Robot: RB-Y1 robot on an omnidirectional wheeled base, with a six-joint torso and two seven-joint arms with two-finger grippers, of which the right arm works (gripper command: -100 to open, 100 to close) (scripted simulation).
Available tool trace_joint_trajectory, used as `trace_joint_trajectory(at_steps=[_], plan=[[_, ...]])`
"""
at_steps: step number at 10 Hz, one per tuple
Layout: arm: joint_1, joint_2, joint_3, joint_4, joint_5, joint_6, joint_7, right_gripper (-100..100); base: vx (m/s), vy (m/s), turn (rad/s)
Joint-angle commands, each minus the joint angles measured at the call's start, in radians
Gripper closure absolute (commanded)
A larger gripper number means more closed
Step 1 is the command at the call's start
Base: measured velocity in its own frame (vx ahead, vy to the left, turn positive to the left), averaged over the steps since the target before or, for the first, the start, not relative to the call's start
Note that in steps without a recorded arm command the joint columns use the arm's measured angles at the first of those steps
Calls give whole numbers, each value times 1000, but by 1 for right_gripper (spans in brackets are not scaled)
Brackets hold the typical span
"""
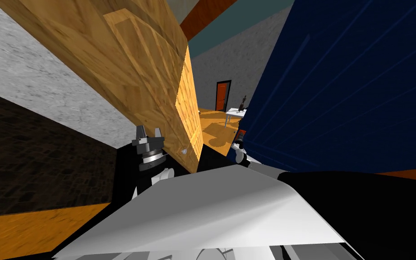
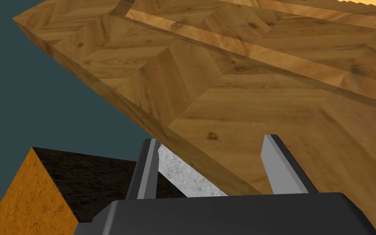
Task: Pull the door open
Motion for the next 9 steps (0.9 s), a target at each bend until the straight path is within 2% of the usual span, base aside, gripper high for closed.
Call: trace_joint_trajectory(at_steps=[1,4,9], plan=[[0,1,0,0,0,0,0,100,-6,6,-1],[0,1,0,0,0,0,0,100,0,0,0],[4,-17,88,14,11,23,-69,100,-187,38,48]])
